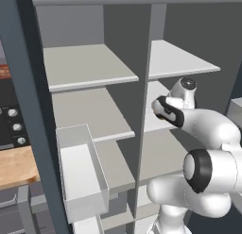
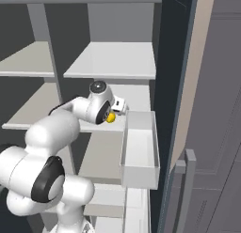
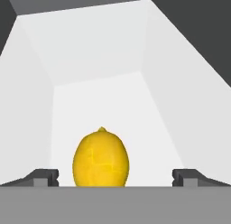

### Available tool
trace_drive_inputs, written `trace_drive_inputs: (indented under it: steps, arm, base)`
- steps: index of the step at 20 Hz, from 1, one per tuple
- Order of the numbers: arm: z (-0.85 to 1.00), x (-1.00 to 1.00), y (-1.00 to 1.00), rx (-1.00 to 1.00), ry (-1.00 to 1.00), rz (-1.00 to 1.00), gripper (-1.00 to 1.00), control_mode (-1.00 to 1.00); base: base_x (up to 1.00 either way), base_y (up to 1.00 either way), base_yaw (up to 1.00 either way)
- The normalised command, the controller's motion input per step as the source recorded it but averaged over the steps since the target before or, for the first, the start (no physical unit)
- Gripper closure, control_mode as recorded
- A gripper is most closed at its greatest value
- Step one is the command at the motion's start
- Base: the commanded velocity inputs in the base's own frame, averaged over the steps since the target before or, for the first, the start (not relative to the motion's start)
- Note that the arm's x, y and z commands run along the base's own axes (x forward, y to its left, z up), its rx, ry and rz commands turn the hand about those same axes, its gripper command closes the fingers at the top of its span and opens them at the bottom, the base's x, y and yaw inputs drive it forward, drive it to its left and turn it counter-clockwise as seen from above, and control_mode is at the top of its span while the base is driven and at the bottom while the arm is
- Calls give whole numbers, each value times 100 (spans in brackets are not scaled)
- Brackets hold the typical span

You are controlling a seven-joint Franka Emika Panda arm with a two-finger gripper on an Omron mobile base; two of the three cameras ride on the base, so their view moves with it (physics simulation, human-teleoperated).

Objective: Retrieve a lemon from the fridge and place it on the cutting board with the fish.

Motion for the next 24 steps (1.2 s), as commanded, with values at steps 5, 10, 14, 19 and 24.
trace_drive_inputs:
  steps: [5,10,14,19,24]
  arm:
    - [-3,31,0,0,0,0,-100,-100]
    - [-2,8,0,0,0,0,-100,-100]
    - [-4,0,0,0,0,0,-100,-100]
    - [-4,0,1,0,0,0,-100,-100]
    - [-3,0,4,0,0,0,-100,-100]
  base:
    - [0,0,0]
    - [0,0,0]
    - [0,0,0]
    - [0,0,0]
    - [0,0,0]
